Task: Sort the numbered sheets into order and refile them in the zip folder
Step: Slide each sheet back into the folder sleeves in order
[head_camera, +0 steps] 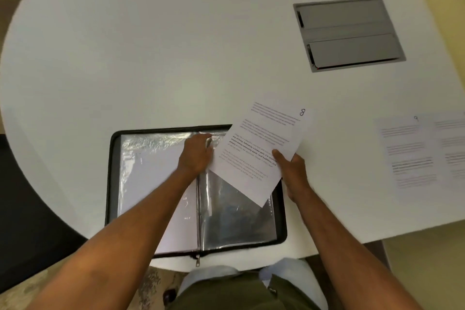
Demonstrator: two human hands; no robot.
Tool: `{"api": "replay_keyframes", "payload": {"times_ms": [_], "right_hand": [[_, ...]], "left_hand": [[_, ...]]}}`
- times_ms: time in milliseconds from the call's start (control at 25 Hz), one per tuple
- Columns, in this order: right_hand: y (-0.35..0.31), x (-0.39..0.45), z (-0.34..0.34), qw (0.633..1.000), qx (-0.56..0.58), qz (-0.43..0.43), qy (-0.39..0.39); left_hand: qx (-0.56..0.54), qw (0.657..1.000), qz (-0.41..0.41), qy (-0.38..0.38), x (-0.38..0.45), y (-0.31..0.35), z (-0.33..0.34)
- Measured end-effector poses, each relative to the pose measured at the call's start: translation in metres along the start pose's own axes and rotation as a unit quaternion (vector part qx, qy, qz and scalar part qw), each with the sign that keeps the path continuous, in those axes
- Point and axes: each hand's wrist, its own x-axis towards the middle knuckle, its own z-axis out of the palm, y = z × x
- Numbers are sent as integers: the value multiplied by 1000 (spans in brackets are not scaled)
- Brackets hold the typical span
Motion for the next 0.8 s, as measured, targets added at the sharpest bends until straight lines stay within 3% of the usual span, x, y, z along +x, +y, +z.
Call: {"api": "replay_keyframes", "payload": {"times_ms": [120, 240, 800], "right_hand": [[-9, 12, 2, 1000, -1, -9, 17], [-13, 23, 5, 1000, 13, -10, 24], [-36, 66, 25, 989, 101, -19, 105]], "left_hand": [[141, 988, 61, -4, 3, -6, 12], [206, 974, 98, 5, -2, -10, 23], [240, 957, 155, 38, 12, -14, 18]]}}
